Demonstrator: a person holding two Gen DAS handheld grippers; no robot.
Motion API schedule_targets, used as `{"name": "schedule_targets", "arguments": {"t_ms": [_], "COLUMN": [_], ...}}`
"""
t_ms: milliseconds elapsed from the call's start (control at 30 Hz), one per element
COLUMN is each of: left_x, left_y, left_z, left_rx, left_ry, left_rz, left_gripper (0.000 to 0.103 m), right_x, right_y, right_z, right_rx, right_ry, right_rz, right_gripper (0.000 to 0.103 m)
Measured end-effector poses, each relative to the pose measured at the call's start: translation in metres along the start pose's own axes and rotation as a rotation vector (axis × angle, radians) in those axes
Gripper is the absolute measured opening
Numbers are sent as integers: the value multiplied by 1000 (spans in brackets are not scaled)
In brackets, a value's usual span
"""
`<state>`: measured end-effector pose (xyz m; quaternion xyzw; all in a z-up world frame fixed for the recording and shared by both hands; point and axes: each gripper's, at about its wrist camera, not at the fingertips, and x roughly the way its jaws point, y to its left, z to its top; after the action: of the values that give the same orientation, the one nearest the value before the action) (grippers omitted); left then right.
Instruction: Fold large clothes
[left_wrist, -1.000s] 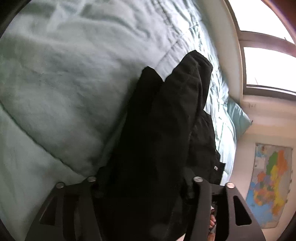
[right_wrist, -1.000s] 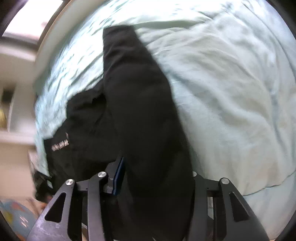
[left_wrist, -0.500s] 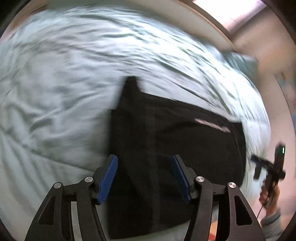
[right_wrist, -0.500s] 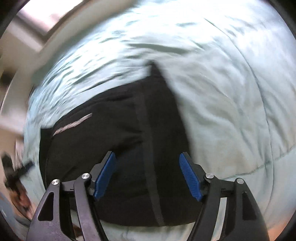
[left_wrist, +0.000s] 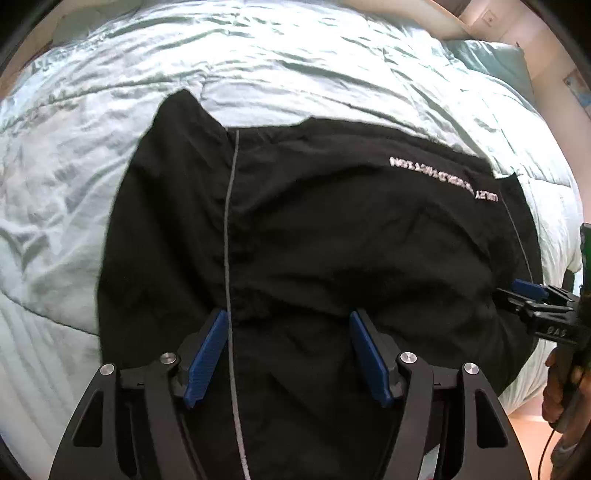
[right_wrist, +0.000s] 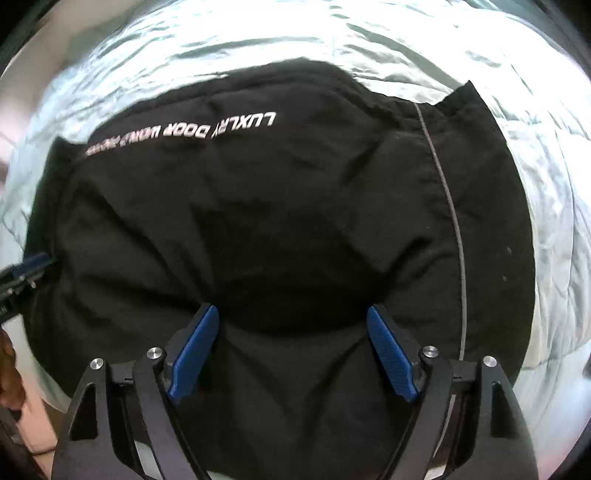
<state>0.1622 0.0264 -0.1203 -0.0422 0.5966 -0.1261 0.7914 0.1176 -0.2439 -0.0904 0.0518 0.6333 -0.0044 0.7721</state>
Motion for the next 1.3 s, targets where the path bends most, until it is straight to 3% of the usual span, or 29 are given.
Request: {"name": "schedule_targets", "arguments": {"t_ms": [100,200,433,600,800,967,1133,1300], "left_x": [-34,-74,-178,-231,-281,-289,-265,-238], "left_y": [-4,-15,-39,-46,-60,-78,-81,-79], "left_z": [-2,1,14,29,30,27,29,29], "left_rx": [-2,39,93,87,94,131,116,163], "left_ry": [-79,-165,-367,-449,-550,-579,-509,-462], "left_rz": [1,34,144,180,201,219,183,321], "left_gripper": [70,70,70,70,70,70,70,70], "right_x": [-31,-77,-175,-235,-274,-287,-264,-234], "right_y": [-7,-13,-1,33,51,65,79,85], "right_z": [-2,-4,20,30,34,35,36,37], "right_rx": [47,53,23,-17,-46,-68,-96,-119], "right_ry": [-23,-102,-290,-402,-477,-506,-465,-419], "right_rz": [50,69,38,22,18,-10,-15,-49], "right_gripper": [83,83,83,84,84,89,89,89]}}
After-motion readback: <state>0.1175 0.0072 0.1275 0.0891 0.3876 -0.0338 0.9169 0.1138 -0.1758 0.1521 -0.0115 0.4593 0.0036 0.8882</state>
